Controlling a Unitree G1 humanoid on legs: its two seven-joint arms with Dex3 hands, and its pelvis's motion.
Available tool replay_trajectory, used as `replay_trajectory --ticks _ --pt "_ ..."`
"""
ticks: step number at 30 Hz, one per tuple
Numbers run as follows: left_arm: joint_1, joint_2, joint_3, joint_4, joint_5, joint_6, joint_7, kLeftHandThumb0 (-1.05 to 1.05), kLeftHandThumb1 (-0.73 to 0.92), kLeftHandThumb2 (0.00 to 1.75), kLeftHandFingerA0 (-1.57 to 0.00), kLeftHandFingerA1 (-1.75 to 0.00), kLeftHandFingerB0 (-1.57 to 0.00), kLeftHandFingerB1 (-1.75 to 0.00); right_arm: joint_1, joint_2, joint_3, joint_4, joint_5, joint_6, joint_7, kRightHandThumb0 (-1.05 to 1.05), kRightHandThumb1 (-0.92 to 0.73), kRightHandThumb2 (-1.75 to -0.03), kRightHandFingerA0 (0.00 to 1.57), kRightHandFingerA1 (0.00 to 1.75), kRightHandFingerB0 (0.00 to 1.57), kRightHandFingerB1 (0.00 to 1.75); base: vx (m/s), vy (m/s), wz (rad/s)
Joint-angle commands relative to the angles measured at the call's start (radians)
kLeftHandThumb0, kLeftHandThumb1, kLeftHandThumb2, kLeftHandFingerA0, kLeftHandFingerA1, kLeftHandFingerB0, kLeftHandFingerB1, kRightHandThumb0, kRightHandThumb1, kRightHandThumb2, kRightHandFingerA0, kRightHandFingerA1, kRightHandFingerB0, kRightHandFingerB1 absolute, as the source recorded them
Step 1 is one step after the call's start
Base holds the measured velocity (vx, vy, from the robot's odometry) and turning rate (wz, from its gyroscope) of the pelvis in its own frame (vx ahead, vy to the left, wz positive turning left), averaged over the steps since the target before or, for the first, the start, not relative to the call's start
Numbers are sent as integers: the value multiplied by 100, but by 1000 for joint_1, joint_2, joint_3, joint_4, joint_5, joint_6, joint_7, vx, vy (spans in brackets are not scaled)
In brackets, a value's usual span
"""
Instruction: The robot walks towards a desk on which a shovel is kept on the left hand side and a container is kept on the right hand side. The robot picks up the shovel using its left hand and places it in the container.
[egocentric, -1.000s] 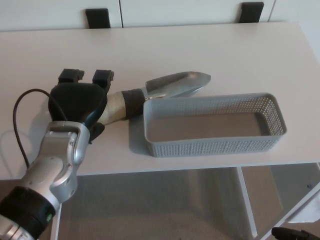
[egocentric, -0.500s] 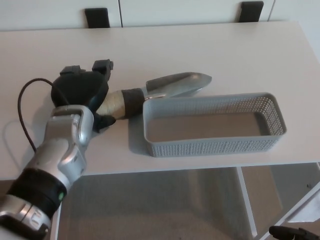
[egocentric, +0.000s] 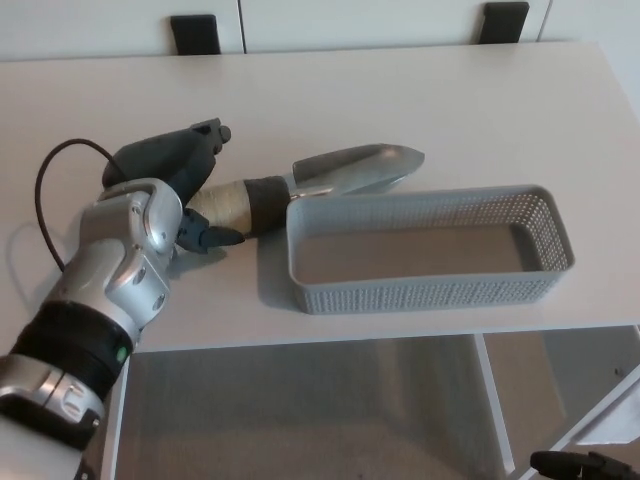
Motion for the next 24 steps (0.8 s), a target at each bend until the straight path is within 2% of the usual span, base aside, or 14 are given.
replay_trajectory --ticks 1,13,15,17,19,20,23,24 --pt "-32 9 -22 53 -20 -42 -52 -68 42 74 -25 -44 -7 -35 -7 -22 -3 -3 3 -12 16 -20 -41 -52 76 57 57 48 0 0 0" --pt "-6 -4 -78 128 -6 -115 -5 -68 42 72 -20 -41 -10 -35 -3 -40 19 -17 -26 -21 11 -24 -41 -52 77 56 56 47 0 0 0" --pt "-4 -10 -83 148 -11 -119 2 -68 41 73 -26 -43 -11 -35 -8 -44 22 -14 -28 -25 13 -25 -42 -52 77 55 56 47 0 0 0" --pt "0 -10 -109 176 0 -132 -8 -71 42 75 -22 -42 -10 -35 -11 -46 25 -14 -25 -22 16 -21 -43 -52 77 56 57 48 0 0 0" --pt "5 -8 -119 190 -4 -148 -13 -69 42 75 -26 -44 -8 -35 -13 -47 28 -16 -28 -24 13 -22 -42 -52 77 56 57 48 0 0 0" --pt "8 -8 -124 197 -4 -154 -16 -69 42 74 -32 -46 -12 -37 -13 -49 31 -19 -34 -25 10 -23 -42 -52 78 55 57 48 0 0 0" --pt "18 -16 -136 226 -7 -170 -14 -64 44 73 -24 -42 -12 -36 -13 -55 38 -20 -44 -37 13 -24 -42 -52 79 56 57 48 0 0 0" --pt "25 -17 -124 226 -25 -184 -14 -49 57 58 -41 -44 -21 -28 -17 -56 39 -18 -45 -42 14 -25 -42 -52 77 56 57 48 0 0 0"
